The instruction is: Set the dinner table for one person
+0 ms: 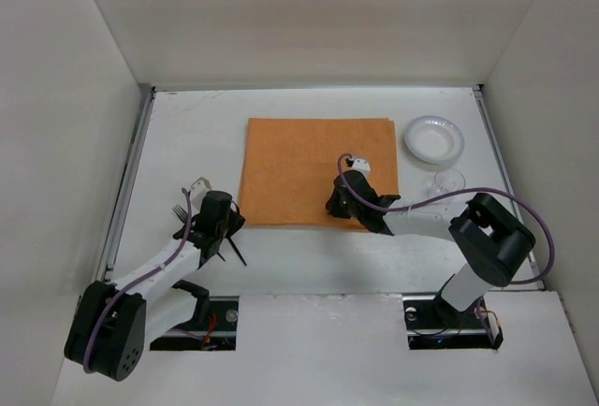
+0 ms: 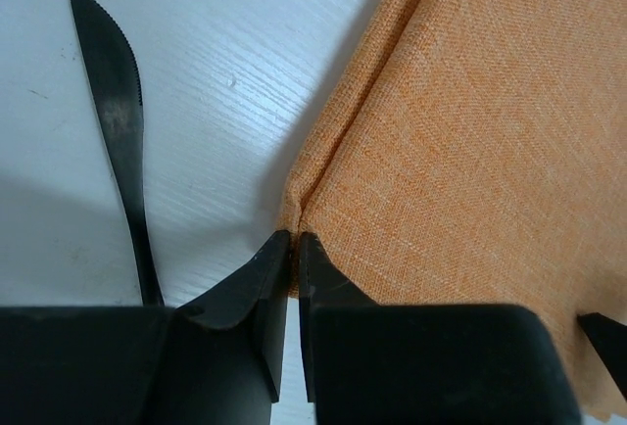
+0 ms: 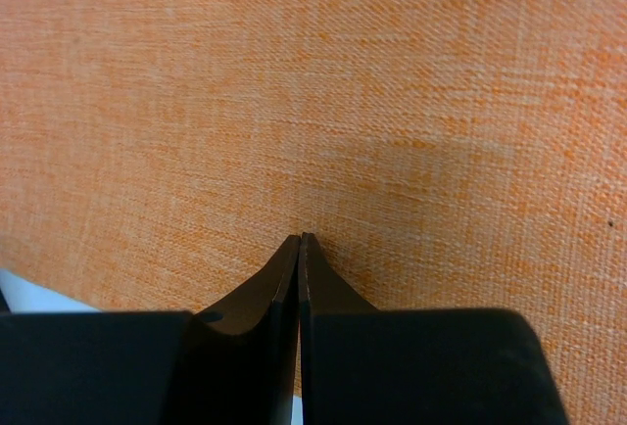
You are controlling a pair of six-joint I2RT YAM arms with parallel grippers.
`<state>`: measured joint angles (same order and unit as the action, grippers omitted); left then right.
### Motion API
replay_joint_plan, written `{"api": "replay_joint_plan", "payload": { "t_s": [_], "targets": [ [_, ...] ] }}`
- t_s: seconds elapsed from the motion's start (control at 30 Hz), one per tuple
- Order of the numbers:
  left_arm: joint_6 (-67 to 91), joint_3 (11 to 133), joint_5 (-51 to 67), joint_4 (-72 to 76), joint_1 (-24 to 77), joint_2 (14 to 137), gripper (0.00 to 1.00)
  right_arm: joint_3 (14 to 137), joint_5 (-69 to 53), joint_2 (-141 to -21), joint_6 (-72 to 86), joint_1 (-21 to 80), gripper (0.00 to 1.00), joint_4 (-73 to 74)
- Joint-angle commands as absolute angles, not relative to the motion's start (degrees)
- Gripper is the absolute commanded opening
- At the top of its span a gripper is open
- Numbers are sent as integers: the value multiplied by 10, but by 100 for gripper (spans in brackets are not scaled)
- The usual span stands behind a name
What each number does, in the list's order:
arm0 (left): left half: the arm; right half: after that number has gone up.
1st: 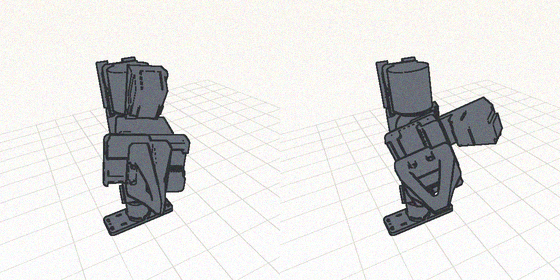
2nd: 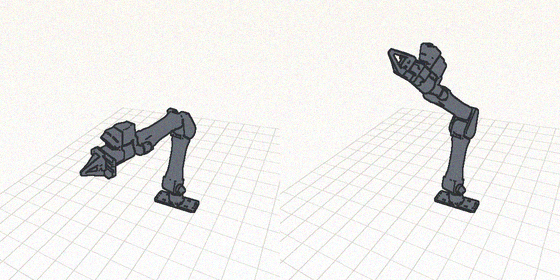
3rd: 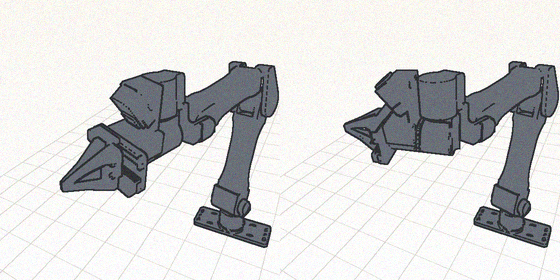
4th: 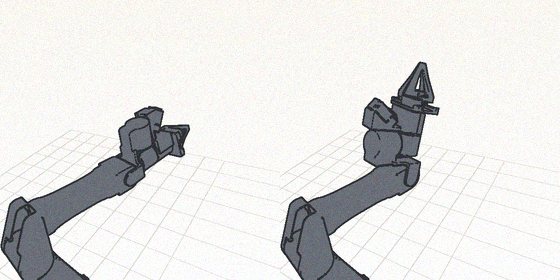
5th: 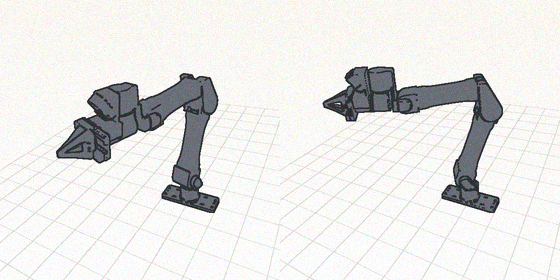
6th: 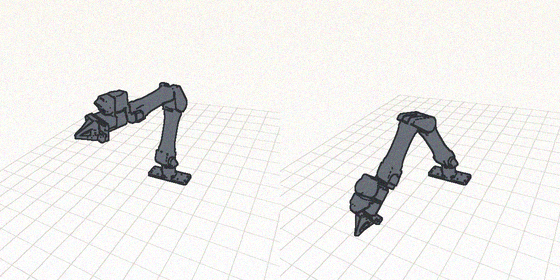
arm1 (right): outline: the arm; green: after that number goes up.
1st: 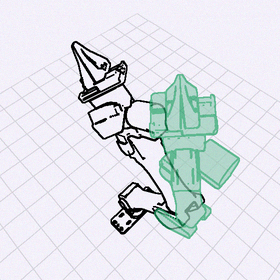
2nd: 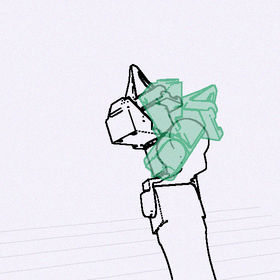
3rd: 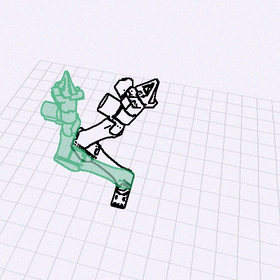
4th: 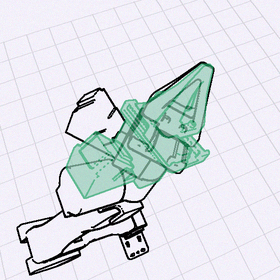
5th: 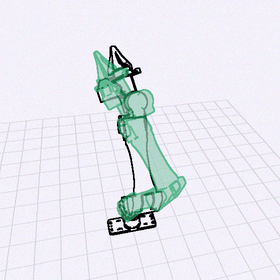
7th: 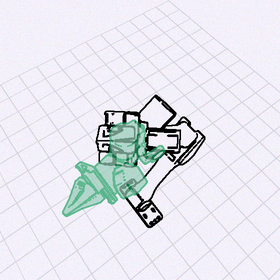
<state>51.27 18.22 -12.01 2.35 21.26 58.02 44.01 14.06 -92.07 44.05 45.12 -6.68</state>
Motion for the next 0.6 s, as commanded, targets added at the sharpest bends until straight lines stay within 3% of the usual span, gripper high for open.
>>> {"api": "replay_joint_plan", "payload": {
  "t_s": [0.0,0.23,0.43,0.57],
  "targets": [
    [502,164,-120,4,204,561,4,427,140,-925,469,451,7,-62],
    [513,154,-124,-56,213,491,4,390,144,-918,497,479,8,-33],
    [512,172,-151,-112,217,433,5,386,164,-824,475,479,11,-12],
    [514,186,-156,-129,233,422,14,387,175,-788,465,475,15,14]
  ]
}}
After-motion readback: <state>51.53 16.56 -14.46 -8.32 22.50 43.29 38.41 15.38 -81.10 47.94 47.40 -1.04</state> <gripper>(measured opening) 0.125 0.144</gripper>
